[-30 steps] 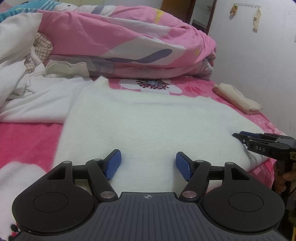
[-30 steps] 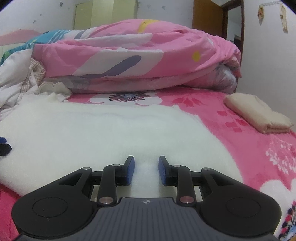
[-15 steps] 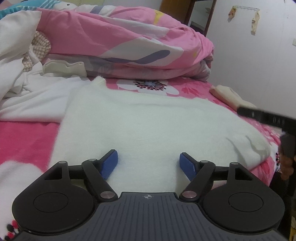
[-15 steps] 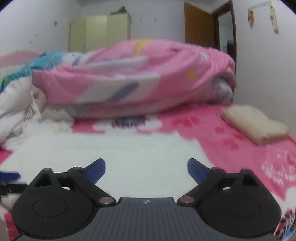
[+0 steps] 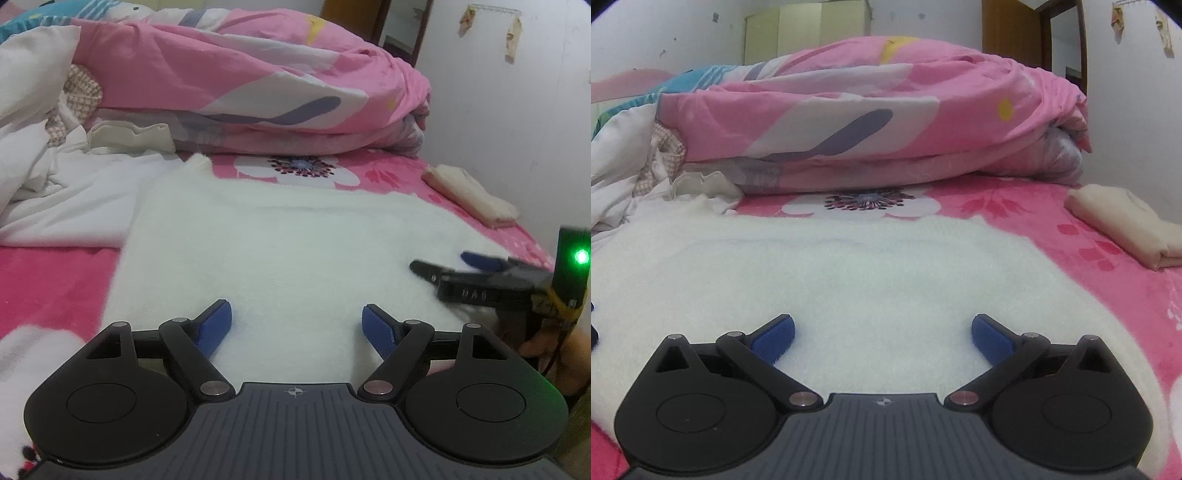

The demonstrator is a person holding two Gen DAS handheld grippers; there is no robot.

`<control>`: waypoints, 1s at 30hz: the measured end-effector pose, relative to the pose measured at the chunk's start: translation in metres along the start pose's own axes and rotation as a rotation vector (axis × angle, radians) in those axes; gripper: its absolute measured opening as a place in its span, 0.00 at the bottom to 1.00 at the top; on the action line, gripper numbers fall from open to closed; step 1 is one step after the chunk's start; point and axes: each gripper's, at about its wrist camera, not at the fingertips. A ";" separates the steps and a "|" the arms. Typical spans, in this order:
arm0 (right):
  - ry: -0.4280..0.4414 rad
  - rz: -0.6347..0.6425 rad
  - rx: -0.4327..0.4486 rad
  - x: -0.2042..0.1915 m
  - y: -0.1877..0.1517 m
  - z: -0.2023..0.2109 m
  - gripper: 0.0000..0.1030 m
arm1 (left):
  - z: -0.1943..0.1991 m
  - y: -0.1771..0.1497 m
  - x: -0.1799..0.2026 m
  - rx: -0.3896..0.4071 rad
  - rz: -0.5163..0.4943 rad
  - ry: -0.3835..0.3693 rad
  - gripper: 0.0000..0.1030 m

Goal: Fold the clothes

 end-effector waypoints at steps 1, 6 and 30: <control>0.000 0.000 0.002 0.000 0.000 0.000 1.00 | 0.001 0.003 0.001 0.004 0.003 -0.001 0.76; 0.002 -0.002 0.022 0.001 -0.003 0.001 1.00 | 0.001 0.023 0.006 0.047 -0.018 0.011 0.86; 0.003 0.033 -0.111 -0.002 0.028 0.003 1.00 | -0.068 0.035 0.006 -0.083 -0.018 0.190 1.00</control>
Point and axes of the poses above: each gripper's, at about its wrist camera, not at the fingertips, and z roughly against the way its jaws point, x to its right, y to its top, and after that the axes turned 3 degrees about y, right-handed
